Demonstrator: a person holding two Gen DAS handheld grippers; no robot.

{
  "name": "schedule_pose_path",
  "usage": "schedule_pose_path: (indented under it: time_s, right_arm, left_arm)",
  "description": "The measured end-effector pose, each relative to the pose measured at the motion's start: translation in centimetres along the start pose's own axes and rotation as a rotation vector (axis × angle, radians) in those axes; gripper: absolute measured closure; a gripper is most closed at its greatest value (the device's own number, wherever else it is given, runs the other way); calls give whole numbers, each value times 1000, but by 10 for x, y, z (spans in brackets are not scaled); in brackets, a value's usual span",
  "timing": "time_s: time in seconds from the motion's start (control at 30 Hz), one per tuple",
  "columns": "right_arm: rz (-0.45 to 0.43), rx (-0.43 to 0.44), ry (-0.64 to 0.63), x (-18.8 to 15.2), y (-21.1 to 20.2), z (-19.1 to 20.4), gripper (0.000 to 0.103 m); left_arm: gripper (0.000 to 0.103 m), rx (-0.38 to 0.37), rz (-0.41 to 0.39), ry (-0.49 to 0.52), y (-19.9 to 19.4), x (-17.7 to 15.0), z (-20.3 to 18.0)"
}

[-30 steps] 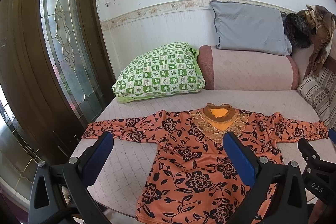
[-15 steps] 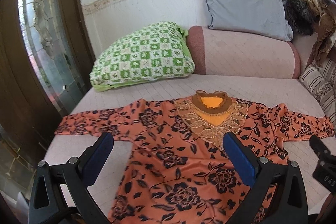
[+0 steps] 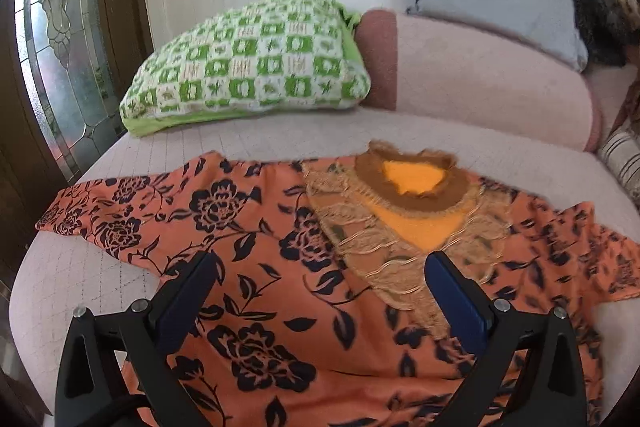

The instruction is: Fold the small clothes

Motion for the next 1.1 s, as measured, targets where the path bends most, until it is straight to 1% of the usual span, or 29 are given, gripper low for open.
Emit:
schedule_pose_path:
  time_s: [0.07,0.1,0.13,0.17,0.2,0.27,0.33,0.37,0.43,0.5,0.53,0.63,0.7,0.77,0.8,0.83,0.9,0.97,1.03,1.07,1.1]
  right_arm:
    - [-4,-15,173,1,18,-56,2]
    - [-5,13,296,0,26,-90,5]
    - [-10,39,396,-3,31,-113,10]
    - [-22,70,543,-8,36,-145,12]
    - [-34,102,648,-11,38,-167,15]
    - [-69,169,810,-14,46,-206,19]
    - [-78,192,873,-13,56,-231,32]
    - [-70,205,889,-13,63,-239,36]
    - [-52,232,936,-13,78,-254,68]
    - [-59,242,995,-15,90,-267,79]
    - [-67,253,1010,-14,95,-270,87]
    - [-64,259,998,-6,110,-275,95]
    - [-79,277,1002,0,116,-277,96]
    - [-85,258,991,4,114,-273,96]
    - [-86,265,980,9,112,-265,96]
    - [-87,290,972,13,110,-258,96]
    - [-89,372,949,28,103,-230,96]
    - [-93,458,904,45,93,-191,96]
    - [-84,559,856,59,83,-146,96]
    - [-70,619,826,66,78,-116,96]
    - [-57,660,802,69,75,-92,96]
  left_arm:
    - [0,17,16,5,10,0,2]
    - [0,26,11,11,13,0,4]
    - [0,34,6,17,15,1,4]
    - [0,40,3,23,17,2,5]
    - [0,42,4,29,19,2,4]
    - [0,43,10,43,25,2,2]
    - [0,53,16,66,30,0,-2]
    - [0,55,20,79,32,-2,-4]
    - [0,60,31,103,36,-4,-8]
    - [0,56,33,118,38,-6,-12]
    - [0,54,31,120,39,-6,-13]
    - [0,62,35,119,42,-5,-14]
    - [0,58,44,108,43,-5,-12]
    - [0,59,46,98,43,-5,-10]
    - [0,61,44,92,41,-5,-7]
    - [0,64,41,84,39,-4,-4]
    - [0,62,37,63,35,-3,3]
    - [0,59,31,46,31,-1,10]
    - [0,72,23,25,27,2,21]
    - [0,79,21,14,26,3,27]
    - [0,86,22,-5,26,5,36]
Point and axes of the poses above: each gripper's, at about its wrist camera, not at the fingertips, and y roughly the way its jaws point, z to its left, x to its top, the point moved 6 cm from there along y, roughly the way its jaws point, and after that the axes turned 5 degrees about x, right-handed, at the moved point
